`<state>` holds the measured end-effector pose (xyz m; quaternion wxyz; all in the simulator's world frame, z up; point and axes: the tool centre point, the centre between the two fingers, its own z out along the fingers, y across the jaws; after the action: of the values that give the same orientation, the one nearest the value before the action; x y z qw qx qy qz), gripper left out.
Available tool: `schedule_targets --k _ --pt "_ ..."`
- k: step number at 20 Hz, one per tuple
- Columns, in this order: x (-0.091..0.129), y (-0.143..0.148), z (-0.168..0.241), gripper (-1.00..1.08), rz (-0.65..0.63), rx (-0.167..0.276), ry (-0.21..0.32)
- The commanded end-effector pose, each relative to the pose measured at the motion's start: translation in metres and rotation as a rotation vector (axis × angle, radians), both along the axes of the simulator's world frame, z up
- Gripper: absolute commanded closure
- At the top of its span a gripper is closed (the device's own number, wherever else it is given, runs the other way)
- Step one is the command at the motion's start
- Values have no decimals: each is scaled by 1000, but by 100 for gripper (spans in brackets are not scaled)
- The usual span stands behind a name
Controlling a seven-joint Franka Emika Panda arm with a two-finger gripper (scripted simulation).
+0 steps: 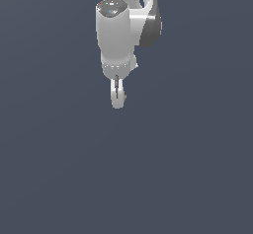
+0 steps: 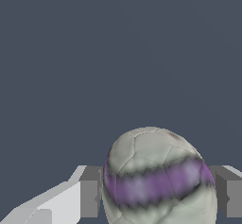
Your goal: Pick up the object and move it to a goal position.
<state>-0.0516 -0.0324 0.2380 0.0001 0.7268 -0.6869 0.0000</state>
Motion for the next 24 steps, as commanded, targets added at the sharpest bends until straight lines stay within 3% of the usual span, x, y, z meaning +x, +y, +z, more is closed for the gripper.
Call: schedule_targets --k 1,13,24 --pt "3 -12 27 108 0 -1 0" --pt "20 -61 136 108 3 0 0" --pt "29 -80 178 108 4 0 0"
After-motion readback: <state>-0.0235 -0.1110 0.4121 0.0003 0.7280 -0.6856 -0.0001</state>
